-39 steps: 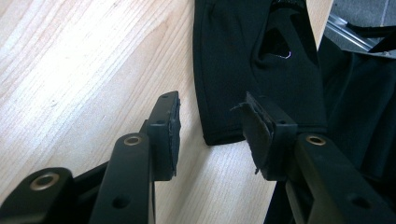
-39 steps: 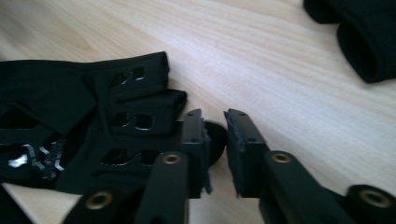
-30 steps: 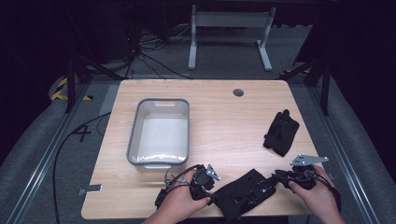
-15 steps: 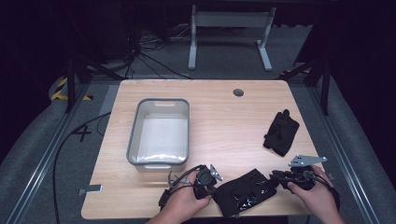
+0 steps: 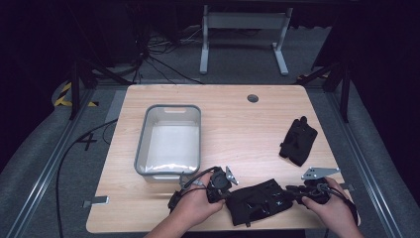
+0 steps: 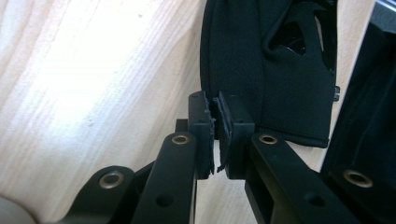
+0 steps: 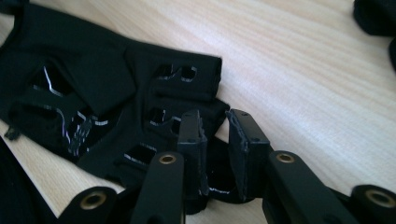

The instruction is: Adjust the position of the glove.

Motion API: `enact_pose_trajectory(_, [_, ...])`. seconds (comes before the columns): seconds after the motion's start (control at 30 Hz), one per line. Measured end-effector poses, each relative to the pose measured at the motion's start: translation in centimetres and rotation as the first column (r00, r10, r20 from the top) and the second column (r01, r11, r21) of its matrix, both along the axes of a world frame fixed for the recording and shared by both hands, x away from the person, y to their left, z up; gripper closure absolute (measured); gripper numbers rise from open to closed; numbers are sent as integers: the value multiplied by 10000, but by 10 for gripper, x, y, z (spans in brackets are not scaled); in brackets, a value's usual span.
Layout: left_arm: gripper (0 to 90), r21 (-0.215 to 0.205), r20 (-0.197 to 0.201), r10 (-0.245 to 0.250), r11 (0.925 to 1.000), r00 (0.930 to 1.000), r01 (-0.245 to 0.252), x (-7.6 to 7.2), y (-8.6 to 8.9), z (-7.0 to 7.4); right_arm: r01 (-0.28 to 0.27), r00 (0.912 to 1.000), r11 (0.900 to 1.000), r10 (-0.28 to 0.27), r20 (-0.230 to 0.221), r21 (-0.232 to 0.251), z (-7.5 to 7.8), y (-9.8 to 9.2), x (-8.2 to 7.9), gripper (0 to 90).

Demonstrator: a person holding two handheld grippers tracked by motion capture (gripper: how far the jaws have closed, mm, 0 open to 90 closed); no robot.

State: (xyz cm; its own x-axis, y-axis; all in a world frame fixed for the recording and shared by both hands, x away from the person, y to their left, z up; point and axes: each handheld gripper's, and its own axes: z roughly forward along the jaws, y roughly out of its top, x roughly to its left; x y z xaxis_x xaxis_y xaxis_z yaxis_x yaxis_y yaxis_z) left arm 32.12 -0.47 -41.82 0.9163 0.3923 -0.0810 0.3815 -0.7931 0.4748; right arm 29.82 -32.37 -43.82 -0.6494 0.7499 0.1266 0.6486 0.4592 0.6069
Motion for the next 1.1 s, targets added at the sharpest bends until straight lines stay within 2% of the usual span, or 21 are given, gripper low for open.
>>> enact_pose_trajectory(0.1, [844,79,87,39,10000,10000,-40,3,-1,2,-109,9997,9998,106,-206,-146,-5,1,1,770])
enact_pose_trajectory(0.3, [843,59,333,264,9996,9991,-266,11,-3,5,-177,9995,9997,172,-264,-182,-6,2,1,784])
enact_pose_trajectory(0.37, [841,107,663,649,9978,9957,-657,18,-6,4,-220,9994,9995,213,-286,-215,-6,4,-1,787])
enact_pose_trajectory(0.5, [829,-119,853,1108,9938,9902,-1102,24,-6,0,-246,9994,9993,239,-267,-272,-6,6,-2,787])
enact_pose_trajectory(0.6, [796,-345,848,1434,9894,9860,-1409,27,-5,-3,-280,9992,9994,274,-292,-208,-5,7,-2,774])
enact_pose_trajectory(0.7, [695,-703,845,1663,9845,9825,-1606,28,-1,0,-320,9991,9995,320,-286,3,-2,5,-2,767])
enact_pose_trajectory(0.73, [665,-946,789,1798,9805,9805,-1722,27,0,1,-343,9991,9994,344,-233,68,0,3,-2,766])
enact_pose_trajectory(0.8, [614,-1196,680,1754,9788,9821,-1665,25,2,4,-283,9996,9994,283,-24,176,6,0,0,764])
enact_pose_trajectory(0.83, [608,-1259,629,1736,9783,9828,-1647,24,3,5,-154,9996,9996,148,235,252,12,-6,6,764])
enact_pose_trajectory(0.93, [593,-1404,630,1657,9778,9842,-1556,20,7,9,89,9981,9991,-114,606,419,18,-16,19,755])
enact_pose_trajectory(1.0, [582,-1534,473,1622,9762,9856,-1532,18,10,10,176,9978,9988,-205,631,459,18,-20,24,754])
enact_pose_trajectory(1.07, [571,-1634,345,1635,9742,9859,-1558,17,14,12,472,9960,9977,-507,736,496,20,-29,39,749])
enact_pose_trajectory(1.1, [571,-1743,325,1671,9718,9854,-1590,17,16,13,472,9960,9977,-507,736,496,20,-29,39,749])
